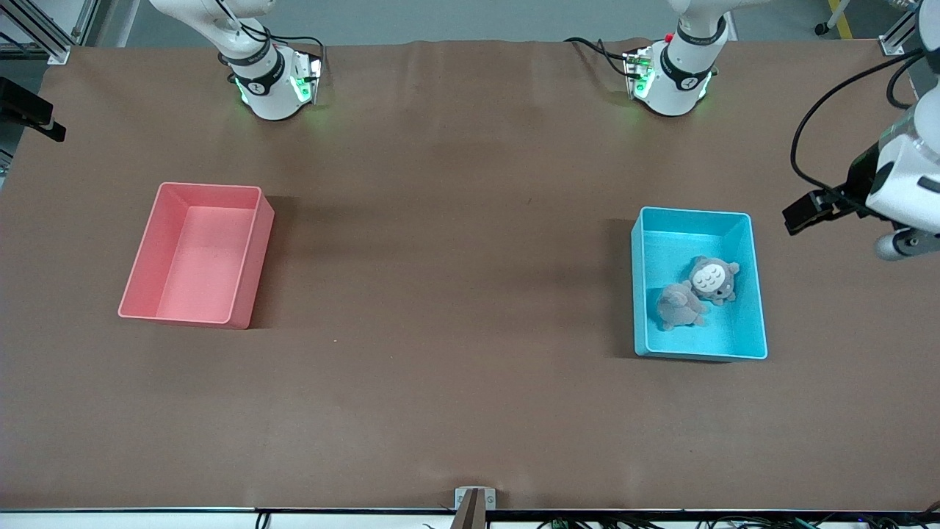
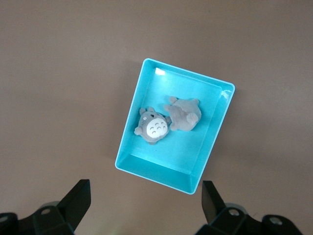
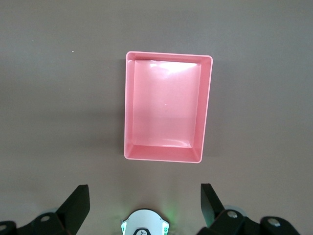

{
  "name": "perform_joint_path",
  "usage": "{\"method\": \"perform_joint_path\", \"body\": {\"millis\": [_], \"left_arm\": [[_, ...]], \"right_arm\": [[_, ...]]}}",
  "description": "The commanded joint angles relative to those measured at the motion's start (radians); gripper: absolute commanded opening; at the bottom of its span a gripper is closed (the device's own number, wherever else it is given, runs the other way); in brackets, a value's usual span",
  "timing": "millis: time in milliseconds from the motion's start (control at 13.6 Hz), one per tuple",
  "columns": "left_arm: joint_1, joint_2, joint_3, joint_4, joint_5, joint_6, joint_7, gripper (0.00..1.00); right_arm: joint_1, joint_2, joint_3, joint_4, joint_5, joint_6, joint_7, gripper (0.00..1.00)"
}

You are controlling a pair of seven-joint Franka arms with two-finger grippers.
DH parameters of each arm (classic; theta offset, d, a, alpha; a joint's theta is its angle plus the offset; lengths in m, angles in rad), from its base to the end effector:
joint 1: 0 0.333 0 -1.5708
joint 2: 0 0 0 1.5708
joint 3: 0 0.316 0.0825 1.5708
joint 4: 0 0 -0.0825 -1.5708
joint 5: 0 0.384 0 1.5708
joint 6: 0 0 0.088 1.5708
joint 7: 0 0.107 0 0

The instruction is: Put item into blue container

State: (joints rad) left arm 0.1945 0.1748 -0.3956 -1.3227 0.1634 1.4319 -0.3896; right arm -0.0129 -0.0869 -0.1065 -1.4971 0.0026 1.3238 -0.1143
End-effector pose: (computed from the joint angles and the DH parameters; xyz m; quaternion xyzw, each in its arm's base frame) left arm 0.5863 -0.0759 0.6351 -0.9930 -0.1049 0.0115 0.0532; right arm 0.4954 -0.0622 0.6834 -0.9990 0.0019 0.0424 0.0109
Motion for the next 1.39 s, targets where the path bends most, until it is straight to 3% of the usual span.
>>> {"method": "perform_joint_path", "body": {"millis": [0, 220, 440, 660, 1320], "left_arm": [[0.011, -0.04, -0.008, -0.01, -0.035, -0.039, 0.034, 1.0], [-0.004, -0.054, 0.013, -0.015, -0.041, -0.06, 0.127, 1.0], [-0.146, -0.125, 0.217, -0.079, -0.068, -0.073, 0.265, 1.0], [-0.203, -0.202, 0.334, -0.18, -0.139, -0.067, 0.331, 1.0], [-0.263, -0.19, 0.363, -0.182, -0.121, -0.045, 0.333, 1.0]], "right_arm": [[0.005, -0.016, -0.001, 0.008, 0.011, 0.005, -0.007, 1.0], [0.005, -0.019, -0.001, 0.008, 0.011, 0.012, -0.008, 1.0], [0.005, -0.019, -0.001, 0.008, 0.011, 0.021, -0.01, 1.0], [0.005, -0.017, -0.002, 0.009, 0.01, 0.025, -0.012, 1.0], [0.005, -0.019, -0.002, 0.009, -0.006, 0.048, -0.053, 1.0]]}}
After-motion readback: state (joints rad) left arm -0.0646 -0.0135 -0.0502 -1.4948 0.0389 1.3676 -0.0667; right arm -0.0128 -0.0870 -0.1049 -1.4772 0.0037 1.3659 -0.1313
